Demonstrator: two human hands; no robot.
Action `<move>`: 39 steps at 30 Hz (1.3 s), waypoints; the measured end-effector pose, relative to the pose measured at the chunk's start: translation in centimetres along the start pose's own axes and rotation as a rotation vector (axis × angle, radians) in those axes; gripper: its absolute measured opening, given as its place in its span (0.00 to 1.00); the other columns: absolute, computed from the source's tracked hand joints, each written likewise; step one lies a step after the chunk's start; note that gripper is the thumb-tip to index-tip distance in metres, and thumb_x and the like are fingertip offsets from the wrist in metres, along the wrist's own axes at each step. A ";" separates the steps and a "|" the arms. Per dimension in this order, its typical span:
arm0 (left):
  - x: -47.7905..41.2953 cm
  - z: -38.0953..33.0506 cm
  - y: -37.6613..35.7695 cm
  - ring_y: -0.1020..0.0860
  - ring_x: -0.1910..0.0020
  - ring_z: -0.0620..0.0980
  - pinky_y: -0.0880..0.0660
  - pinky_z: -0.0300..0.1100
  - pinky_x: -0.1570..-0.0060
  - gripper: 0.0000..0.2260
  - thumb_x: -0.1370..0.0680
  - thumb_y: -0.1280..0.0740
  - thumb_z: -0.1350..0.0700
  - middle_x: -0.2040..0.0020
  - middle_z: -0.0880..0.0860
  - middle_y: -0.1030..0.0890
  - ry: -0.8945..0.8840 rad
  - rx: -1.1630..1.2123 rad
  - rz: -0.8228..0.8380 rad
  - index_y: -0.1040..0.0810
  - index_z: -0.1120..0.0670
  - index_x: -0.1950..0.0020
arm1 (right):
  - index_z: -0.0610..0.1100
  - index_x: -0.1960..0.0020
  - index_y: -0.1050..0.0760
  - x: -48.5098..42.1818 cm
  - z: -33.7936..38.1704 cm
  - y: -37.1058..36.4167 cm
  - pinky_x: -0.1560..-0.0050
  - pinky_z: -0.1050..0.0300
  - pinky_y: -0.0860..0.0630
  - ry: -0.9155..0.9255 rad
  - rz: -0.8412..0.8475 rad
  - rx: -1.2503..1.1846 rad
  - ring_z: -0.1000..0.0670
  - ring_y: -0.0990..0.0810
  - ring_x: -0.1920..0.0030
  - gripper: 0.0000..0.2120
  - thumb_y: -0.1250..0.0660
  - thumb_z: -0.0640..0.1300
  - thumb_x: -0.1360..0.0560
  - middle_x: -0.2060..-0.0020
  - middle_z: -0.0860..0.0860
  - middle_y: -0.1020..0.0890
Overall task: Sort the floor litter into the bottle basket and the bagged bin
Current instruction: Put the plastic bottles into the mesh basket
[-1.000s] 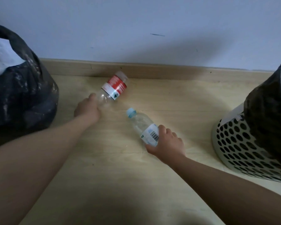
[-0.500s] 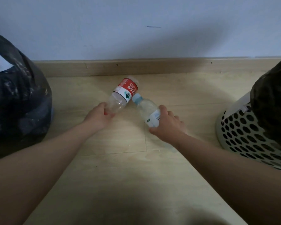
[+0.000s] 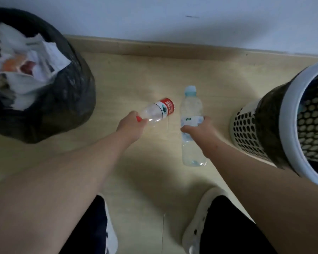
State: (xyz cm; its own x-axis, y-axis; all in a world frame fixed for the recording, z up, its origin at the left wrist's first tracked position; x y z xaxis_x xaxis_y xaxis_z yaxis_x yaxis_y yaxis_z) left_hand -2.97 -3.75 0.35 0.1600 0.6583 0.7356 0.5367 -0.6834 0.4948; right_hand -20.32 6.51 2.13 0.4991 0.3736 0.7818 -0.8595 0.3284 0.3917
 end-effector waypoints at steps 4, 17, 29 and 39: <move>8.1 0.9 2.0 0.28 0.58 0.53 0.36 0.41 0.64 0.07 0.21 0.40 0.51 0.54 0.54 0.26 0.105 -0.074 0.063 0.33 0.54 0.50 | 0.43 0.30 0.43 7.1 0.1 0.3 0.49 0.51 0.26 -0.001 0.049 -0.035 0.45 0.26 0.48 0.36 0.29 0.35 0.33 0.43 0.44 0.28; 27.3 -3.1 6.2 0.20 0.52 0.56 0.30 0.43 0.60 0.08 0.22 0.40 0.49 0.53 0.54 0.23 0.258 -0.007 0.111 0.32 0.53 0.52 | 0.42 0.31 0.40 25.5 1.5 5.8 0.49 0.47 0.23 -0.174 0.179 -0.214 0.43 0.23 0.46 0.37 0.27 0.34 0.34 0.42 0.42 0.26; 31.0 -18.3 0.5 0.25 0.70 0.45 0.30 0.40 0.64 0.07 0.23 0.36 0.51 0.56 0.52 0.24 0.054 0.023 0.011 0.30 0.53 0.51 | 0.43 0.38 0.36 25.7 0.0 21.3 0.43 0.45 0.23 -0.085 0.032 -0.449 0.44 0.21 0.46 0.31 0.24 0.41 0.35 0.47 0.45 0.23; 31.5 -27.4 -10.5 0.26 0.69 0.46 0.30 0.39 0.67 0.07 0.23 0.38 0.51 0.60 0.50 0.25 0.057 0.052 0.029 0.29 0.54 0.51 | 0.48 0.31 0.41 21.6 -5.7 32.8 0.38 0.42 0.27 -0.041 -0.203 -0.475 0.43 0.27 0.38 0.40 0.26 0.54 0.36 0.41 0.49 0.25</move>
State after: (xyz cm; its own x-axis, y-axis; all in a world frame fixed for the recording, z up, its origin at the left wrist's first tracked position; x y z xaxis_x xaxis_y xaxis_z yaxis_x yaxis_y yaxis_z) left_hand -26.31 15.50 30.99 0.1290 0.6186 0.7751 0.5750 -0.6834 0.4497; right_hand -37.11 30.28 29.10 0.6374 0.2302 0.7353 -0.5960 0.7522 0.2811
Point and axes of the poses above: each hand's wrist, its own x-axis away from the middle knuckle, its own y-axis out of the back of the hand, z = x × y, the point moved 3 cm from there along -x, towards the middle knuckle
